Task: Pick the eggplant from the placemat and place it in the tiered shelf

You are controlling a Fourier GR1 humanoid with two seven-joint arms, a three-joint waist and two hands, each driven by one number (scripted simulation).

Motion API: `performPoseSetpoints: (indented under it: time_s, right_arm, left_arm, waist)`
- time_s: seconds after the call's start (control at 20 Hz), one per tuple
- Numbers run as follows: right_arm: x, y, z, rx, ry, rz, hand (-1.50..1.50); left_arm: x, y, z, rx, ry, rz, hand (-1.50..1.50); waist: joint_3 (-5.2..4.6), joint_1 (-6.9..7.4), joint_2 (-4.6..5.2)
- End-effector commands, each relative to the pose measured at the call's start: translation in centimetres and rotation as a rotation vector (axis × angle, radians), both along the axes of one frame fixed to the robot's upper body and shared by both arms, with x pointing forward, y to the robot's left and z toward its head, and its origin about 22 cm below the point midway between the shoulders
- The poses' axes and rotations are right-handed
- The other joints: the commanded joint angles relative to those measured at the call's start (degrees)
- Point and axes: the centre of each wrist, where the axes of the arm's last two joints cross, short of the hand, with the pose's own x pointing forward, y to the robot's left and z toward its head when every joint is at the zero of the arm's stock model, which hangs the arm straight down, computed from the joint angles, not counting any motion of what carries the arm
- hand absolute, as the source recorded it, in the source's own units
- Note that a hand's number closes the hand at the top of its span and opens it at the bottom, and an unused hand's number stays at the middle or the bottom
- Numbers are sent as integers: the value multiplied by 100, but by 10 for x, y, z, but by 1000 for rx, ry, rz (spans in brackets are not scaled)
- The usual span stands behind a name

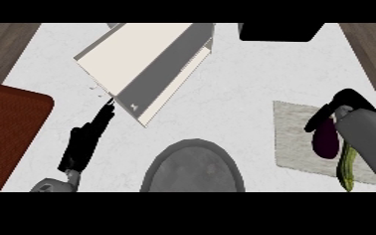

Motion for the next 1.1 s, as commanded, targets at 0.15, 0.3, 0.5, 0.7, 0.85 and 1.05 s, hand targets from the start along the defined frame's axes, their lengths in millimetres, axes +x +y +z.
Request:
performPoseSetpoints:
  time_s: [0.15, 0.3, 0.5, 0.7, 0.85, 1.05]
  right_arm:
    - [1, 12, -22, -52, 148, -159, -150]
    - [3, 18, -32, -66, 178, -167, -150]
    - [11, 14, -23, -70, 172, -166, -150]
    - [-6, 5, -45, -62, 182, -153, -150]
    - [-5, 12, -52, -51, 199, -147, -150]
    - [-5, 3, -69, -45, 186, -179, -150]
  left_arm:
    - [4, -4, 4, 3, 0, 18, 0]
    - [-13, -9, -3, -19, 7, 7, 0]
    - [-8, 10, -6, -2, -17, 30, 0]
    - [4, 5, 6, -3, 16, 10, 0]
    - [-9, -5, -12, 11, 5, 24, 0]
    - [-9, 2, 2, -2, 5, 12, 0]
  waist:
    - [0, -116, -10]
    - [0, -70, -13]
    - [-4, -105, -10]
    - [0, -155, -15]
    - [-1, -142, -12]
    - [6, -62, 6]
